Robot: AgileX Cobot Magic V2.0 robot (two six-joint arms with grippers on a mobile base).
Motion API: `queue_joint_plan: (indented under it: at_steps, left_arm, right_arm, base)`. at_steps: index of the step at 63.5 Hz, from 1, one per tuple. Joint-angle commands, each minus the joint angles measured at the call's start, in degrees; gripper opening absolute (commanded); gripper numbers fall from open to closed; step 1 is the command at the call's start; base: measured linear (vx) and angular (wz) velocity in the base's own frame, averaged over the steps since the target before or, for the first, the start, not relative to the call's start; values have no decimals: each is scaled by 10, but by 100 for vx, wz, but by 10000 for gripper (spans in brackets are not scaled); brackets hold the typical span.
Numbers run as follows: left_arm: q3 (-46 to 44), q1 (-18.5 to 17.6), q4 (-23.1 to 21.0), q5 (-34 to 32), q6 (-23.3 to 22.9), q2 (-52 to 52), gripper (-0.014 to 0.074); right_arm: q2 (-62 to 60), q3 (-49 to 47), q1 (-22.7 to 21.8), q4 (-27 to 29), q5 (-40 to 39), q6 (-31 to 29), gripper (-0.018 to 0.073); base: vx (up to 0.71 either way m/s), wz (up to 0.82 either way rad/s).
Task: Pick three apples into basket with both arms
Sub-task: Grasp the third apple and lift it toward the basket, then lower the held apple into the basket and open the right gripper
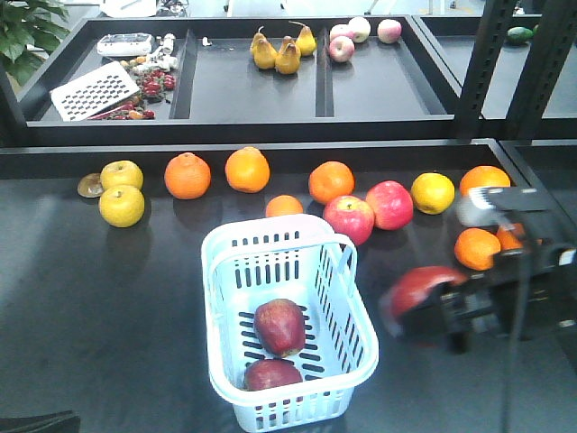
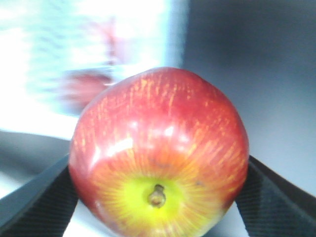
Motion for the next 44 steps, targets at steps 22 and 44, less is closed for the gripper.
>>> queue_joint_plan:
  at_steps: [22, 44]
  left_arm:
    - [-15, -2, -18, -33, -4, 3, -6]
    - [-15, -2, -18, -31, -4, 3, -6]
  right_arm:
    - [105, -16, 203, 135, -275, -1, 21]
    - [182, -68, 202, 163, -262, -33, 416]
  base:
    - [0, 0]
    - [0, 0]
